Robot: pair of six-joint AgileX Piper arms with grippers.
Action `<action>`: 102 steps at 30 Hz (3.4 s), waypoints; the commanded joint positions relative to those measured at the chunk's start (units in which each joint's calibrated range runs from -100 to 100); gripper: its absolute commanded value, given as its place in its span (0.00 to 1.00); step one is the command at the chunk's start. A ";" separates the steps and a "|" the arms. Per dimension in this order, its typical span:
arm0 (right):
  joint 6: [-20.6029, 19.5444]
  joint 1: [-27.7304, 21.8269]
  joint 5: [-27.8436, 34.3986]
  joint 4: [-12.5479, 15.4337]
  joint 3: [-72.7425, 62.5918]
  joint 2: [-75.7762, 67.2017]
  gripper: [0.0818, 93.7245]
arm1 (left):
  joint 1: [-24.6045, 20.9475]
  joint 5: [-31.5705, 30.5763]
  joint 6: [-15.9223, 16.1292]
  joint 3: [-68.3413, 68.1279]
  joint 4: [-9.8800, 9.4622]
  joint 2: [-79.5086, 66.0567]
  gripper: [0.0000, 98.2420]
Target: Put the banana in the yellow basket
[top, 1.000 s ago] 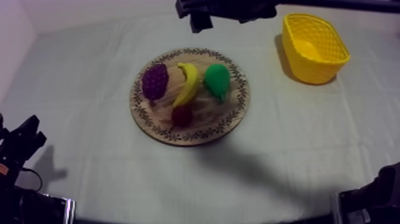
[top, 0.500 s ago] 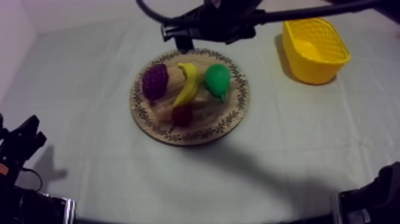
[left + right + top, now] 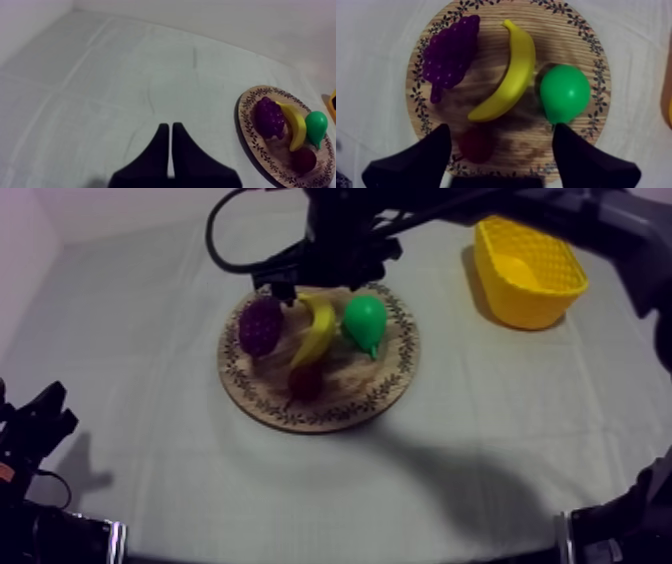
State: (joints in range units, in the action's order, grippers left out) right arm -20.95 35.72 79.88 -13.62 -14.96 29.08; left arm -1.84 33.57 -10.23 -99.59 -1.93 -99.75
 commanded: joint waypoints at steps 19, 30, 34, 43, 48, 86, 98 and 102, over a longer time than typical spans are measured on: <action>0.26 -1.93 -3.67 -0.02 -9.66 17.23 0.61 | -0.01 -0.02 0.00 0.04 0.00 0.00 0.00; 1.68 -3.48 -8.11 1.32 -11.38 21.31 0.60 | -0.01 -0.02 0.00 0.04 0.00 0.00 0.00; 2.41 -4.10 -9.47 1.93 -11.92 22.42 0.60 | -0.01 -0.02 0.00 0.04 0.00 0.00 0.00; 4.45 -4.70 -12.21 3.46 -12.73 24.35 0.42 | -0.01 -0.02 0.00 0.04 0.00 0.00 0.00; 4.73 -4.40 -13.12 3.52 -12.03 24.53 0.17 | -0.01 -0.02 0.00 0.04 0.00 0.00 0.00; 6.96 -12.95 -5.07 -8.48 14.38 -28.79 0.11 | -0.01 -0.02 0.00 0.04 0.00 0.00 0.00; 10.79 -23.78 -11.58 -10.81 20.47 -32.36 0.11 | -0.01 -0.02 0.00 0.04 0.00 0.00 0.00; 11.42 -27.43 -13.65 -10.96 20.10 -30.55 0.11 | -0.01 -0.02 0.00 0.04 0.00 0.00 0.00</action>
State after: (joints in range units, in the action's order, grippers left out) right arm -9.63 10.31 66.55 -24.68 5.41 -2.12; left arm -1.84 33.53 -10.23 -99.59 -1.93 -99.75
